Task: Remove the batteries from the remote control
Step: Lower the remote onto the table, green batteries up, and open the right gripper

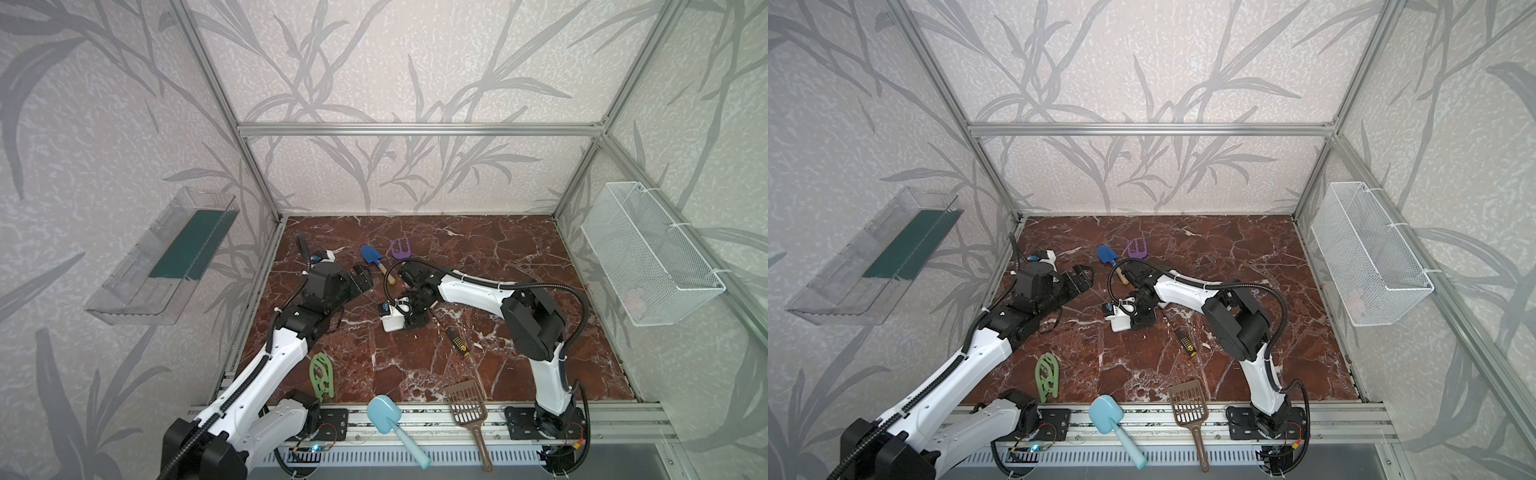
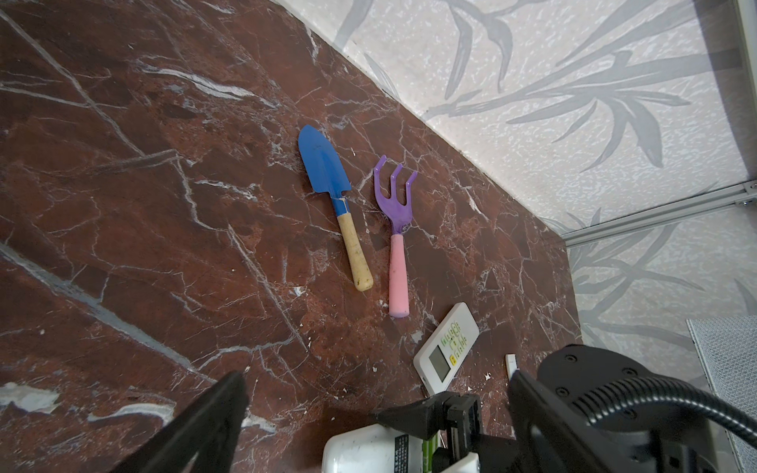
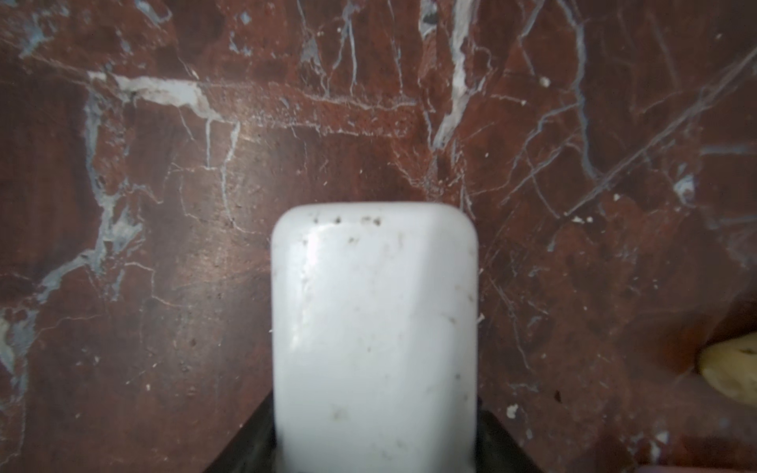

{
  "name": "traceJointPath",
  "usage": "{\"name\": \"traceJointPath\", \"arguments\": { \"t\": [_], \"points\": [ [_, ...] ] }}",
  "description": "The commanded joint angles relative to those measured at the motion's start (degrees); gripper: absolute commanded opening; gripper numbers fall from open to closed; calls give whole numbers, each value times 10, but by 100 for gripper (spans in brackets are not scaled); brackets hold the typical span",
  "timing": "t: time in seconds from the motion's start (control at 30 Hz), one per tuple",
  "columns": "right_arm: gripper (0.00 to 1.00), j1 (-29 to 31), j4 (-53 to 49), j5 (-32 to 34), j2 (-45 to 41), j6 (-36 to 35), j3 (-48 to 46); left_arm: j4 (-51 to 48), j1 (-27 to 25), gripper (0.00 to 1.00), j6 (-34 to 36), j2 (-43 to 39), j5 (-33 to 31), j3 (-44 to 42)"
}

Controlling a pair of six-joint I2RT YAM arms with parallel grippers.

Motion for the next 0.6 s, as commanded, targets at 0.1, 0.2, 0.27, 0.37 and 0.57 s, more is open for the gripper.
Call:
{"name": "traceJointPath", "arguments": {
  "t": [0.1, 0.2, 0.27, 0.37, 0.57],
  "points": [
    [62, 3, -49, 10, 25, -6, 27, 6, 3, 99, 4, -13, -9, -6],
    [63, 3, -57, 16, 34, -9, 32, 6, 3, 99, 5, -16, -9, -6],
    [63, 3, -61, 20, 38, -10, 35, 5, 4, 99, 6, -19, -10, -7],
    [64, 3, -59, 22, 39, -9, 34, 3, 4, 99, 6, -24, -14, -10],
    [69, 3, -41, 31, 28, -3, 25, 2, 5, 99, 5, -25, -12, -10]
  ]
}}
